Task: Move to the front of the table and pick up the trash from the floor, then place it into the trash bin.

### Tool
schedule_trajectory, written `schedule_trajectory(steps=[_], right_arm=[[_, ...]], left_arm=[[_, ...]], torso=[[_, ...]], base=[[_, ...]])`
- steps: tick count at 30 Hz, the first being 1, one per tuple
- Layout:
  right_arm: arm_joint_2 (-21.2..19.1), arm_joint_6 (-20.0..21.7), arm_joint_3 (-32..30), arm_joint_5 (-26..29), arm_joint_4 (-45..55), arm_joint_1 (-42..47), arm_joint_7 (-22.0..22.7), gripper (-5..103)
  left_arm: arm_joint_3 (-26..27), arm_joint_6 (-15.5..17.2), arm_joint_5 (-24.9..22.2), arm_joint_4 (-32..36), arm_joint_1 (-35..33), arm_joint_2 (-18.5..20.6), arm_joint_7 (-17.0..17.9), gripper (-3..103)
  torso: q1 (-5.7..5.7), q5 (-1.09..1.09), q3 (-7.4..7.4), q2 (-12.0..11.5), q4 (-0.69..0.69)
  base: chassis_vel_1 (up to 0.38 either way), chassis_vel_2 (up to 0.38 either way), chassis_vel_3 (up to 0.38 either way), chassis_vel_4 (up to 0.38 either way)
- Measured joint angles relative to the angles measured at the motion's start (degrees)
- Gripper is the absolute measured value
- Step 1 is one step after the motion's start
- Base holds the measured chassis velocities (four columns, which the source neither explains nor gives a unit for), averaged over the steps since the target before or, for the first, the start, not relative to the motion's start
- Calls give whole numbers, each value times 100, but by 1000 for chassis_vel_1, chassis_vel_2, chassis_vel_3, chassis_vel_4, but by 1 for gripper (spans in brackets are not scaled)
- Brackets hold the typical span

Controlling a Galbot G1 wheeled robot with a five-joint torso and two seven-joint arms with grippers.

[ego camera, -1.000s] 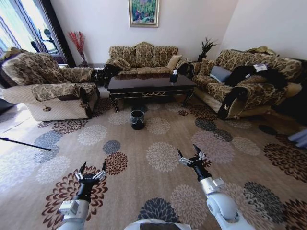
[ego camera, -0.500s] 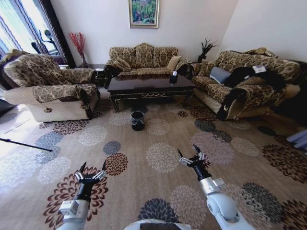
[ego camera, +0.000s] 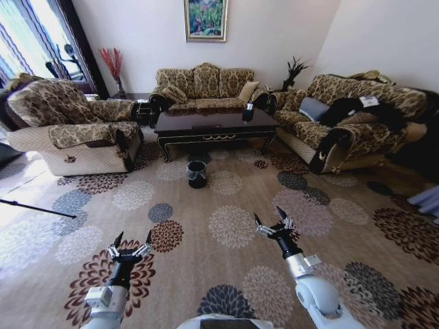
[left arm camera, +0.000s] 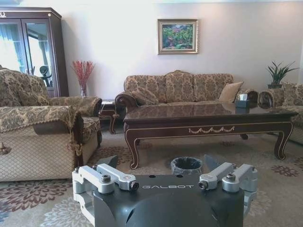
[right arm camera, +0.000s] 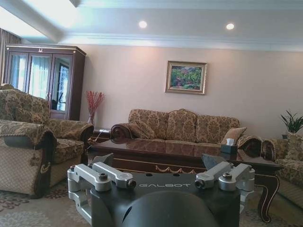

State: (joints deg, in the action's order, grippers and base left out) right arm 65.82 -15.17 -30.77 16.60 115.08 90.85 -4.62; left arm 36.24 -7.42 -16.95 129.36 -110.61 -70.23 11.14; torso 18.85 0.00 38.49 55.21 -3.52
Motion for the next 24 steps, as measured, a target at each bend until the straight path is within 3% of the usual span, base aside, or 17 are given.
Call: schedule_trajectory(steps=[24], right_arm=[[0, 0, 0, 0, 0, 0, 0, 100]], left_arm=[[0, 0, 0, 0, 0, 0, 0, 100]], torso=[[289, 0, 363, 652, 0]], base=[[0, 0, 0, 0]])
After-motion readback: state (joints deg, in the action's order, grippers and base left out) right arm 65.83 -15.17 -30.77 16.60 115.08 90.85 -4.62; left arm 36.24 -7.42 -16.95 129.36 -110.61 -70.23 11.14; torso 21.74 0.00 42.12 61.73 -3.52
